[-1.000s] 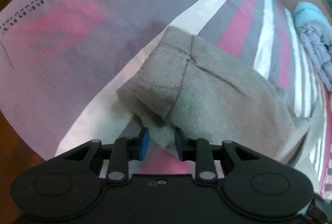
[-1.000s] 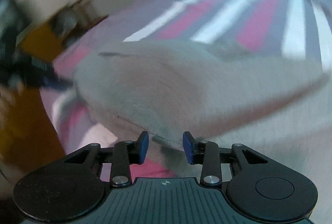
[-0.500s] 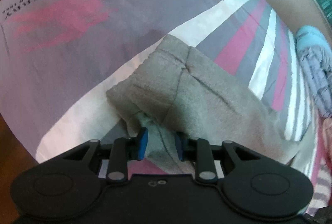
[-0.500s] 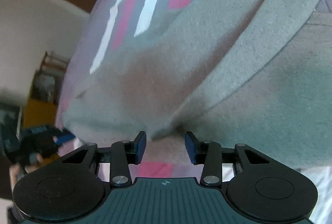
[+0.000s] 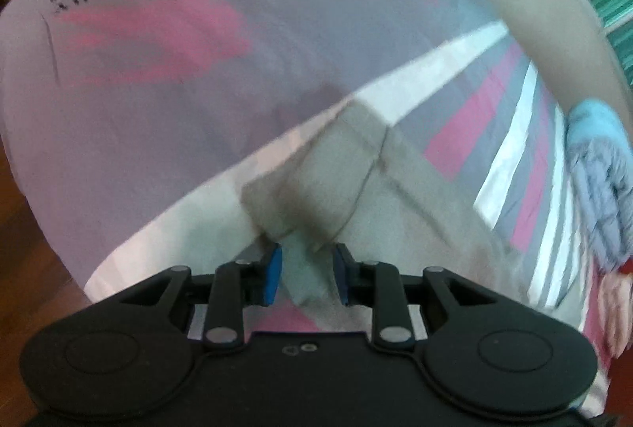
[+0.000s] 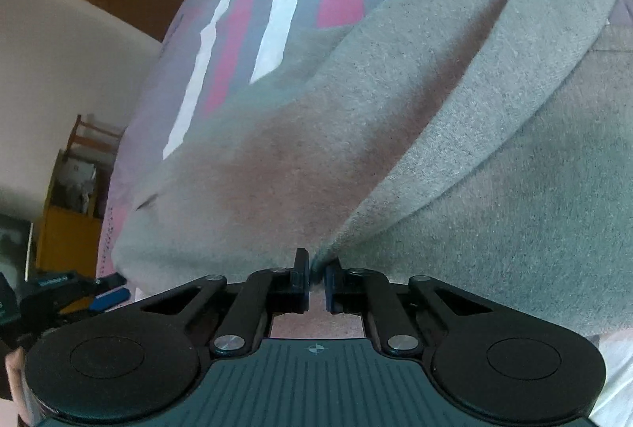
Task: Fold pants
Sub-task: 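Lift the waistband with both grippers and fold it over toward the cuffs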
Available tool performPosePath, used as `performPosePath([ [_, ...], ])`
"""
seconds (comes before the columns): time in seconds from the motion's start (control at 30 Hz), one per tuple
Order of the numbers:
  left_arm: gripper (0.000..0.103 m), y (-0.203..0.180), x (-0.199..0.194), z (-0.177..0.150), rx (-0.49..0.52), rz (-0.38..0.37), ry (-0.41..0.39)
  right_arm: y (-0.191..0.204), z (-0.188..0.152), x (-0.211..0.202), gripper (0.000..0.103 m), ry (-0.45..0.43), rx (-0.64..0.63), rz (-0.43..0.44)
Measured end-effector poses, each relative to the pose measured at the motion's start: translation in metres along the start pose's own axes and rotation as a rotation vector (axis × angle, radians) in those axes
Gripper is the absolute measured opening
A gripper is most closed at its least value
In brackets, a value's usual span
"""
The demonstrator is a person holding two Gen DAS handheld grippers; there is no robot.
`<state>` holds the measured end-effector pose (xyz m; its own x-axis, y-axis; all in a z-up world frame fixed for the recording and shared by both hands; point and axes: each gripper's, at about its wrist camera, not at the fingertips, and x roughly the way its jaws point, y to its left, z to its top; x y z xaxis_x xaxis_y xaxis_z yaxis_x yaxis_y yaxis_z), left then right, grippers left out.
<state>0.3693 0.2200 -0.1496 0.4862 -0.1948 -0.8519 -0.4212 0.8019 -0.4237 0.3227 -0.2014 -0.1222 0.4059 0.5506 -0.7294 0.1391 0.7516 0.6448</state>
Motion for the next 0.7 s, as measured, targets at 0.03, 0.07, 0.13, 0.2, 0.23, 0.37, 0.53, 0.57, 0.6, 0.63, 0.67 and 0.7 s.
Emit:
performPosePath([
  [0.03, 0.018, -0.002, -0.003, 0.002, 0.002, -0.005, -0.004, 0.000, -0.001, 0.002, 0.007, 0.005, -0.003, -0.008],
  [0.07, 0.022, -0.004, -0.003, 0.003, 0.004, -0.015, 0.003, 0.001, -0.002, 0.004, 0.007, 0.008, -0.010, -0.015],
  [0.13, 0.027, -0.011, 0.003, 0.005, 0.022, -0.025, 0.023, 0.004, -0.002, 0.010, 0.007, 0.011, -0.022, -0.024],
  [0.2, 0.027, -0.017, 0.012, 0.004, 0.027, -0.016, 0.037, 0.006, 0.000, 0.014, 0.007, 0.014, -0.011, -0.021],
  [0.23, 0.027, -0.019, 0.017, 0.003, 0.023, -0.020, 0.042, 0.005, 0.000, 0.014, 0.007, 0.014, -0.007, -0.018],
  [0.37, 0.027, -0.020, 0.028, -0.003, -0.002, -0.007, 0.060, 0.001, -0.001, 0.009, 0.007, 0.010, -0.008, -0.011],
  [0.53, 0.027, -0.006, 0.030, -0.022, -0.067, -0.044, 0.112, -0.001, 0.001, 0.010, 0.007, 0.012, -0.005, 0.000],
  [0.57, 0.027, -0.005, 0.031, -0.023, -0.080, -0.049, 0.103, -0.002, 0.002, 0.010, 0.007, 0.012, -0.003, 0.001],
  [0.6, 0.027, -0.006, 0.032, -0.022, -0.075, -0.058, 0.091, -0.003, 0.002, 0.010, 0.007, 0.011, -0.002, 0.003],
  [0.63, 0.027, -0.009, 0.033, -0.019, -0.064, -0.060, 0.076, -0.003, 0.002, 0.010, 0.007, 0.011, -0.004, 0.002],
  [0.67, 0.023, -0.012, 0.034, -0.017, -0.058, -0.056, 0.062, -0.003, 0.002, 0.010, 0.007, 0.011, -0.008, 0.000],
  [0.7, 0.016, -0.015, 0.035, -0.015, -0.054, -0.049, 0.049, -0.003, 0.002, 0.010, 0.007, 0.010, -0.009, 0.000],
])
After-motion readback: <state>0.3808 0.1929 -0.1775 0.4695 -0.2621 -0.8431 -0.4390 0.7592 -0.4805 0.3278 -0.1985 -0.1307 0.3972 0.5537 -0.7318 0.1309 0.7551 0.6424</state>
